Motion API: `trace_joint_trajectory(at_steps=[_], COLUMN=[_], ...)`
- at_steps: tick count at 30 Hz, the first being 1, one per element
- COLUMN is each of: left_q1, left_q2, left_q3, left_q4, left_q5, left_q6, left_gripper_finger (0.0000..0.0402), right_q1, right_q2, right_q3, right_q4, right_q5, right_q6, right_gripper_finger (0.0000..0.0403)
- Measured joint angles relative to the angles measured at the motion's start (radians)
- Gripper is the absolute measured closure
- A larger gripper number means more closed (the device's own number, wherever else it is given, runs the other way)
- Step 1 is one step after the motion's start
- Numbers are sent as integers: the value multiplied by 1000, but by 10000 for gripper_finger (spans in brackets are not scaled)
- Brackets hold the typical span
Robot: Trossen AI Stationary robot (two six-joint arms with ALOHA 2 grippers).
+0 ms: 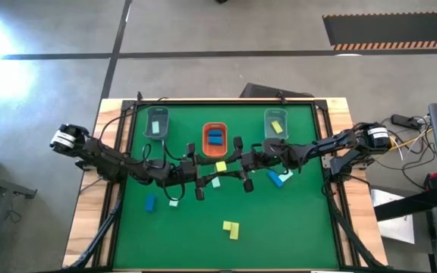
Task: Sort & place blocks by color
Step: Put the yellow wooden block into the green bin
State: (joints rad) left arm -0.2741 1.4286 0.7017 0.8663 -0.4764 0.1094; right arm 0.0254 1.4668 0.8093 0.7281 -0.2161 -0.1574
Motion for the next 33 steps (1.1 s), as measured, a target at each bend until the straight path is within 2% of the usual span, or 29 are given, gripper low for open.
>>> trace_joint_trajectory(at_steps=[5, 9, 11, 15, 17, 19, 23, 25, 28, 30, 33], left_q1=[0, 0, 0, 0, 0, 0, 0, 0, 0, 0, -1], left_q2=[-5, -64, -114, -205, -236, -257, -290, -304, -311, -310, -303], left_q3=[-1, -3, -2, -6, -12, -27, -53, -65, -74, -76, -76], left_q4=[-36, -192, -298, -469, -493, -487, -483, -485, -499, -501, -502], left_q5=[-4, -45, -92, -197, -226, -237, -237, -237, -237, -237, -237], left_q6=[4, 57, 57, 26, 3, 1, -26, -73, -127, -131, -131], left_gripper_finger=[194, 162, 157, 155, 155, 155, 155, 155, 155, 155, 155], right_q1=[0, 0, 0, -50, -121, -213, -434, -548, -674, -716, -749], right_q2=[-16, -58, -83, -95, -86, -71, -34, -11, 21, 42, 61], right_q3=[24, 75, 131, 248, 296, 333, 341, 329, 301, 289, 281], right_q4=[-118, -419, -676, -1157, -1342, -1459, -1568, -1567, -1562, -1543, -1543], right_q5=[38, 143, 271, 670, 755, 742, 620, 517, 301, 271, 287], right_q6=[-11, -51, -94, -84, -28, 38, 100, 177, 260, 318, 396], right_gripper_finger=[283, 283, 283, 283, 283, 283, 283, 283, 283, 283, 273])
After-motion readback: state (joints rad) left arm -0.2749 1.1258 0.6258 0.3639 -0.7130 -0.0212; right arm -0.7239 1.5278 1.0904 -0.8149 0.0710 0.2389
